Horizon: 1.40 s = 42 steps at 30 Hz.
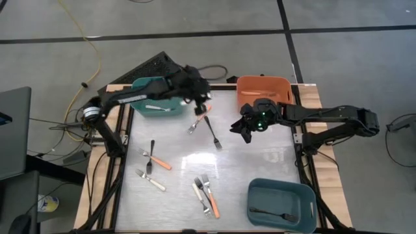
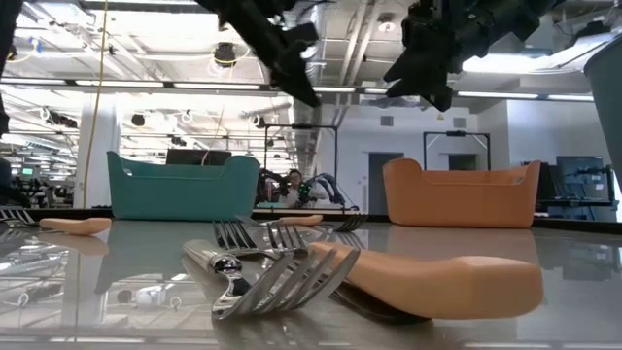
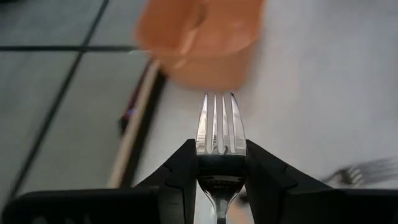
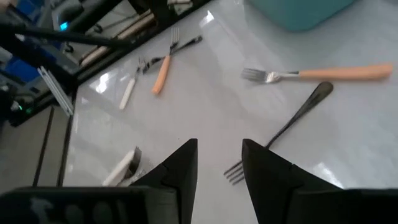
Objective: Sort silverware by color (type)
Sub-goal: Put the white fork into the green bin, then put the black fork into the blue bin
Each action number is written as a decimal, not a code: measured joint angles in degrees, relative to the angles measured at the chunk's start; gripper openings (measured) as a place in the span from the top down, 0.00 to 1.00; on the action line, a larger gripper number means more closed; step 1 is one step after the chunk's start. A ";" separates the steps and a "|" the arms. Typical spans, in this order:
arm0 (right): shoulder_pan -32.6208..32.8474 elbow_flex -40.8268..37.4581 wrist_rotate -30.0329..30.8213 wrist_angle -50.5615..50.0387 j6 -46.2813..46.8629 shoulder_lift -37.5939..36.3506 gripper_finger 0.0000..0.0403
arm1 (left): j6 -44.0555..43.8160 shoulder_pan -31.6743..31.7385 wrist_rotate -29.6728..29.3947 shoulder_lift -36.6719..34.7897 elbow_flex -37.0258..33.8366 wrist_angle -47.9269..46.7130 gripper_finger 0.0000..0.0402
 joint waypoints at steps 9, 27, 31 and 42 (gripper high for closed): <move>-0.60 0.02 -0.01 3.59 4.82 0.01 0.63 | 6.89 13.93 4.06 -9.13 -9.27 -8.74 0.79; 2.71 0.02 3.74 15.08 9.76 0.04 0.63 | 14.48 19.32 2.39 -10.56 -24.67 4.34 0.55; 4.31 0.02 4.99 16.54 11.23 0.47 0.63 | 12.34 18.97 0.87 -13.33 -24.58 4.18 0.48; 12.93 5.93 10.31 15.17 14.35 12.77 0.63 | -7.58 16.66 28.96 -29.85 -27.03 -0.75 0.44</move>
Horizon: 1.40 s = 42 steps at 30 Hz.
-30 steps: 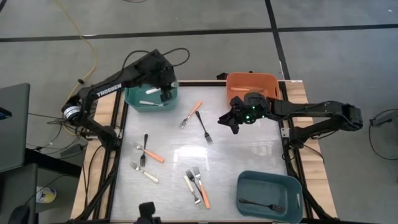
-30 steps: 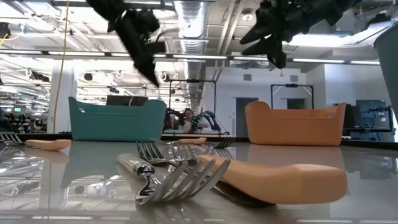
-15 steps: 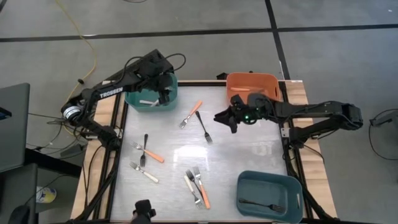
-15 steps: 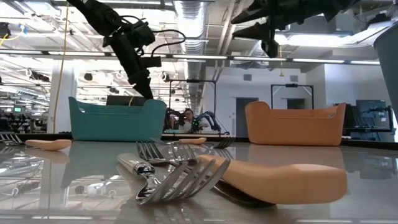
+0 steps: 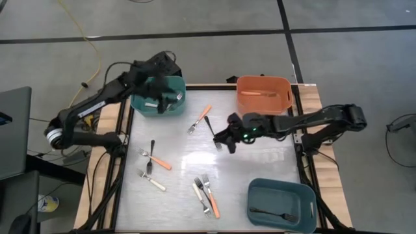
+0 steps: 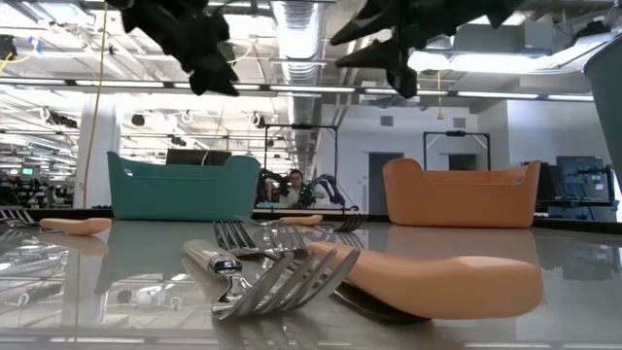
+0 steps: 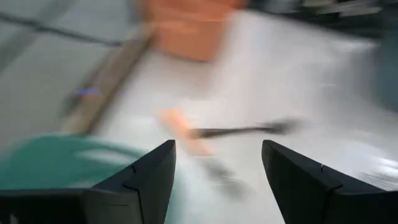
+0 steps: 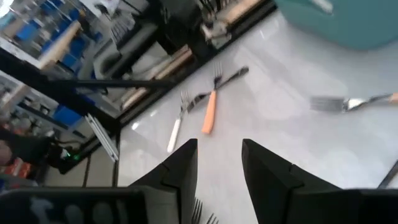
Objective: Sort silverware by color (type)
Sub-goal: Put the black fork into the blue bin
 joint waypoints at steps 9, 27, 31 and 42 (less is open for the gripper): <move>4.73 13.10 -1.12 -15.19 -3.71 11.98 0.63 | 1.33 -17.51 2.86 -8.47 -13.95 2.60 0.44; 5.30 27.88 -2.86 -47.29 -29.07 26.31 0.63 | -12.11 -34.36 -16.14 -6.26 -22.27 19.01 0.44; 5.02 27.86 7.92 -48.53 -41.18 29.95 0.63 | -15.44 -34.48 -16.48 -6.26 -22.27 20.70 0.44; 3.22 27.84 15.25 -49.54 -53.92 32.44 0.41 | -20.54 -35.49 -23.80 -6.26 -22.27 20.41 0.44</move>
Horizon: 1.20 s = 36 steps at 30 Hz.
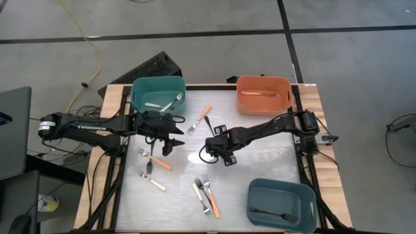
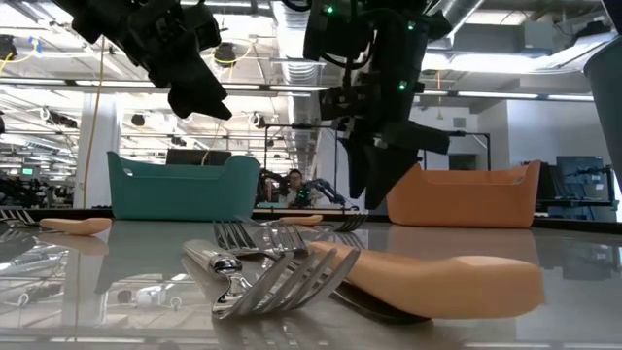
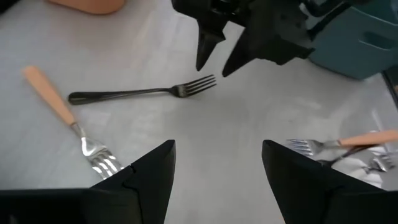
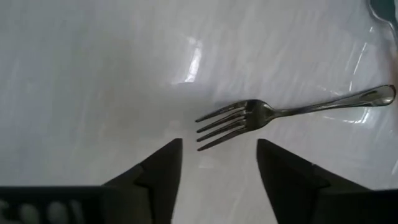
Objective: Sort silverware by color (type)
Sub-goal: Put the black fork into the blue bin
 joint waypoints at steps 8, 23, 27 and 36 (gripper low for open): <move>-0.73 -2.21 -1.75 4.66 0.26 0.50 0.34 | 0.64 -0.02 -4.01 0.00 0.00 -0.06 0.44; -0.53 -7.74 3.37 14.77 0.82 0.98 0.46 | 3.06 0.05 -7.31 0.00 0.02 -0.06 0.44; -0.55 -7.78 4.87 15.75 1.80 1.04 0.62 | 3.06 0.05 -7.38 0.00 0.02 -0.08 0.44; 0.80 -7.59 12.28 12.43 1.74 -0.94 0.92 | 3.07 0.05 -7.38 0.00 0.02 -0.15 0.44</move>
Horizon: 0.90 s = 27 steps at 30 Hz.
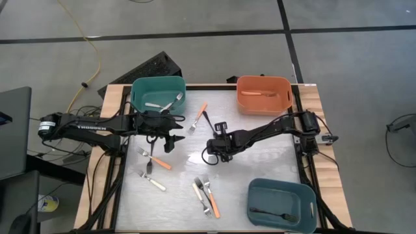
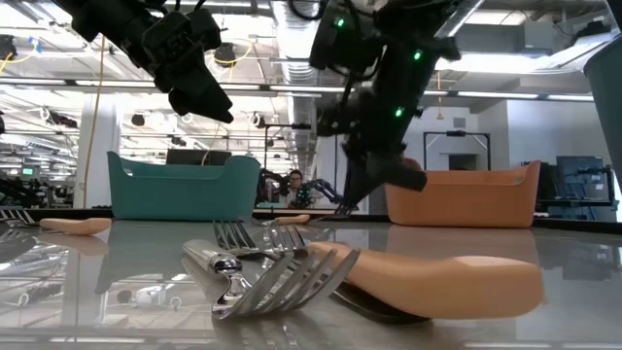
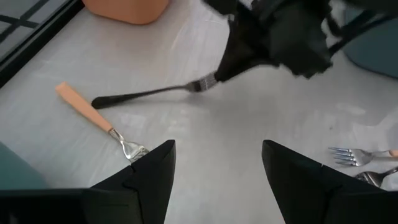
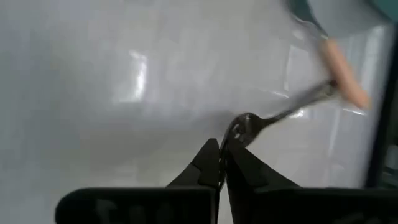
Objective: Sort silverware by color (type)
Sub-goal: Put the black fork into the blue bin
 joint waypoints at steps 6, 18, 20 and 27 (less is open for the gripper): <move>0.12 -0.15 -0.84 -6.21 3.39 -9.40 0.95 | 2.34 0.00 0.01 0.00 0.02 -0.65 0.44; 4.27 -0.19 -29.43 -13.88 34.59 -42.17 0.95 | 9.36 1.21 -5.40 0.00 0.04 0.82 0.44; 9.17 -0.19 -29.96 -13.85 41.11 -46.52 0.95 | 11.12 2.53 -5.55 0.00 0.04 1.55 0.44; 36.30 -0.13 -10.40 -14.50 68.69 -53.48 0.95 | 11.30 7.98 -4.96 0.02 0.04 4.20 0.44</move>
